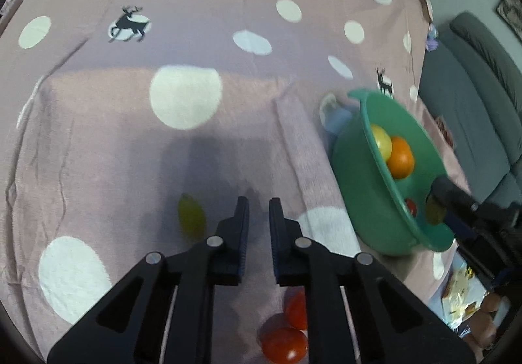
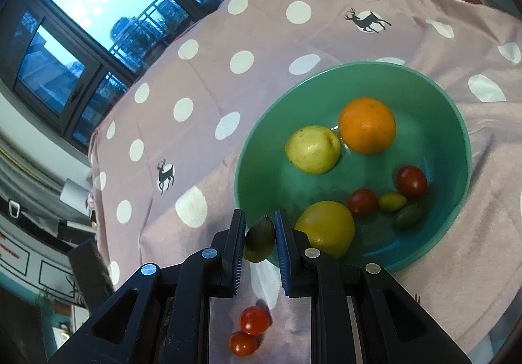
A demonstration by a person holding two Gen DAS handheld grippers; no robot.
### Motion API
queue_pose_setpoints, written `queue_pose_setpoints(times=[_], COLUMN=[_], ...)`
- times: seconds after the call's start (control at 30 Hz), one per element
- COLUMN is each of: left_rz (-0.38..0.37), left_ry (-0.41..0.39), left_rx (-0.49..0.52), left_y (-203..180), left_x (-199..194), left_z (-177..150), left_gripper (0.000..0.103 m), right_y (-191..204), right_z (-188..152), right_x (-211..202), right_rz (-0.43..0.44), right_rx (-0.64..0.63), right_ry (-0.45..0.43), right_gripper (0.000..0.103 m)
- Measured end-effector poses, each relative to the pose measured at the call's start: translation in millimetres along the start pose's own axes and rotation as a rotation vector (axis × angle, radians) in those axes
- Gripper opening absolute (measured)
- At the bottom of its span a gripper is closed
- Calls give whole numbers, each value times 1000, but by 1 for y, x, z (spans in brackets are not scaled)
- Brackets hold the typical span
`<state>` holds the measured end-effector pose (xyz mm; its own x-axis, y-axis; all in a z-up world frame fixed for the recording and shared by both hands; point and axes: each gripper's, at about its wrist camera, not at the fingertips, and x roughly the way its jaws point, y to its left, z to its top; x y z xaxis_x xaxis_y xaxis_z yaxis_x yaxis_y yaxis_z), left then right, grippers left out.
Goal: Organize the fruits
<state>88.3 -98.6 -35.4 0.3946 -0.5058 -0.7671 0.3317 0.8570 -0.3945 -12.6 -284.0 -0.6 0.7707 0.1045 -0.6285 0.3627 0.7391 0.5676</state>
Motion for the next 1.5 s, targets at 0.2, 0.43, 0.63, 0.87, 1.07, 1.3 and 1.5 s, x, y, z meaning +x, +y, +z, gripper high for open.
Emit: queue_pose_setpoints(times=[0.2,0.43,0.63,0.87,1.07,1.3,1.5], left_rz=[87,181,242,182,137,23,-75], left_ry=[-33,14,59,46,-48,-187,-187], left_rx=[-73,-164,-176,-209,-133,43,172], left_y=[24,53,62,68,36,-40,-94], left_x=[-19,-26,-18,-18,-39,-68,-61], left_z=[1,-3,-7,-9,-5,-5,-10], left_gripper=[40,45,40,18,18,18,18], right_y=[-1,0,3,4,2,-7,-23], right_z=[0,-1,-2,-3,-2,2,6], right_x=[1,2,3,6,5,-4,-20], right_rz=[4,6,10,2,-9,-19,-44], right_rx=[0,-4,-9,-16,-6,16,56], right_ry=[8,14,15,21,14,-12,-60], right_gripper=[20,20,20,20,20,20,20])
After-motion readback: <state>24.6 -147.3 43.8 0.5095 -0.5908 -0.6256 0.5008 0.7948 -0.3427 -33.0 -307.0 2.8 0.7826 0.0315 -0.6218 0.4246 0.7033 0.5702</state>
